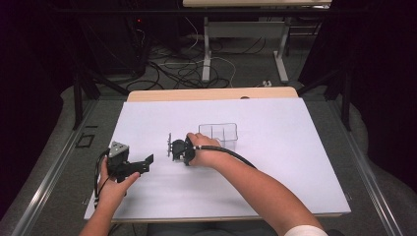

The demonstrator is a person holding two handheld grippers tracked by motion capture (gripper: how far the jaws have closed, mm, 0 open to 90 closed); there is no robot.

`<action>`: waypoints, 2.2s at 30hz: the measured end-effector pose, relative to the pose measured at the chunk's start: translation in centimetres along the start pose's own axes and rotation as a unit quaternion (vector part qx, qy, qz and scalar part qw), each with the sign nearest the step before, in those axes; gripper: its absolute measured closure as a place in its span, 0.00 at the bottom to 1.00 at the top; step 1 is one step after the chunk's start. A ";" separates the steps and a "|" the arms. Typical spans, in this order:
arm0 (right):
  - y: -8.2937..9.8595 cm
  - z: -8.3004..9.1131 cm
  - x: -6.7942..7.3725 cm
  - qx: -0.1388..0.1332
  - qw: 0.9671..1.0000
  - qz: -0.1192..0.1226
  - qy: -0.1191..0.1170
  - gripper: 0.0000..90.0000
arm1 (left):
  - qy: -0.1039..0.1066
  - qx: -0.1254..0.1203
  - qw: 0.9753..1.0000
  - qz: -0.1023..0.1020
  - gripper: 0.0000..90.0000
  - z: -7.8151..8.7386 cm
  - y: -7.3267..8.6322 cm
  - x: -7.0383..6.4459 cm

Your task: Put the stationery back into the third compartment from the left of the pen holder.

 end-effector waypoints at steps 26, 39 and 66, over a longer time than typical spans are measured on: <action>-0.4 1.7 -0.1 -0.026 1.000 -0.011 0.013 0.77 | -0.002 0.001 1.000 -0.003 0.00 0.0 0.1 0.0; -0.7 4.4 -0.6 -0.113 0.989 -0.086 0.032 0.77 | -0.001 0.005 1.000 -0.005 0.00 -0.1 0.2 -0.2; 1.4 11.9 -3.5 -0.340 0.896 -0.260 0.118 0.77 | 0.003 0.009 1.000 -0.008 0.00 -0.6 0.5 -0.8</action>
Point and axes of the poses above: each handheld gripper's, and its own axes: z roughly backward along the jaws, y roughly out of its underside, x roughly to its left, the point moved 8 cm from there along -z, roughly forward along the jaws, and after that the axes turned 13 degrees about z, right-handed, at the moved point
